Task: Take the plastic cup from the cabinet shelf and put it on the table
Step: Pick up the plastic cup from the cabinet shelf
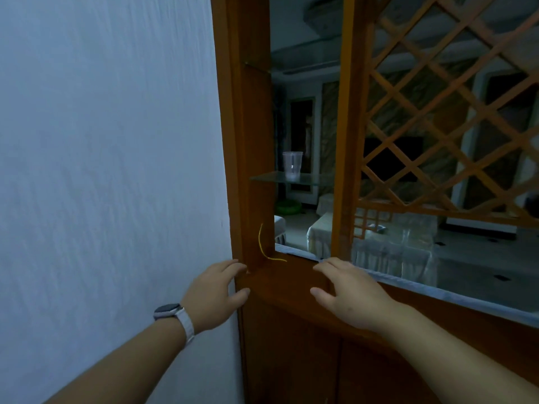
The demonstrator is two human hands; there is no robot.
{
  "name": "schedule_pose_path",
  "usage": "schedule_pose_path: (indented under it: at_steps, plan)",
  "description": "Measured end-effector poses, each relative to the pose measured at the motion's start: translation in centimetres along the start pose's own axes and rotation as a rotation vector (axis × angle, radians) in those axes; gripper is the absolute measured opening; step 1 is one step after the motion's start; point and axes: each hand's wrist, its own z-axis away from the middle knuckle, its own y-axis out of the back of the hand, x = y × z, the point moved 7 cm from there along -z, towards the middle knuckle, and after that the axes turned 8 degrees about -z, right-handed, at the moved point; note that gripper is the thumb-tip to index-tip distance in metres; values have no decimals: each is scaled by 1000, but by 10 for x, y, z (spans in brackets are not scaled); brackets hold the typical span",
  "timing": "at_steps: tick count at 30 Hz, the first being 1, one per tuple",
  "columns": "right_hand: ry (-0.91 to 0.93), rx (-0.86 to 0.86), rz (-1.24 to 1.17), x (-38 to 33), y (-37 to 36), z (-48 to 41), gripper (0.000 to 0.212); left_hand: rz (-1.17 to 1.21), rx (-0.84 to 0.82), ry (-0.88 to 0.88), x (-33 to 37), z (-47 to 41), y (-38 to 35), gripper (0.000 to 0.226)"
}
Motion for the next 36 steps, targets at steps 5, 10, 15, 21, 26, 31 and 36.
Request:
schedule_pose_path:
  at_steps: [5,10,15,21,26,31,36]
  plan:
    - [-16,72,-95,18,25,-37,58,2,35,-22,0,-59,6,55]
    - [-24,117,-148,25,46,-79,58,31,89,-44,-2,-123,22,52]
    - [-12,176,-165,23,65,-128,59,99,122,-71,-14,-183,21,51]
    - [-22,265,-279,18,83,-201,58,259,157,-59,-37,-253,14,48]
    - [-82,317,-396,20,86,-257,61,411,133,-101,-48,-312,5,46]
    - [-203,441,-621,34,96,-303,57,710,95,-65,-51,-362,-6,46]
    - [-282,433,-883,53,88,-334,33,856,52,-18,-51,-392,-17,47]
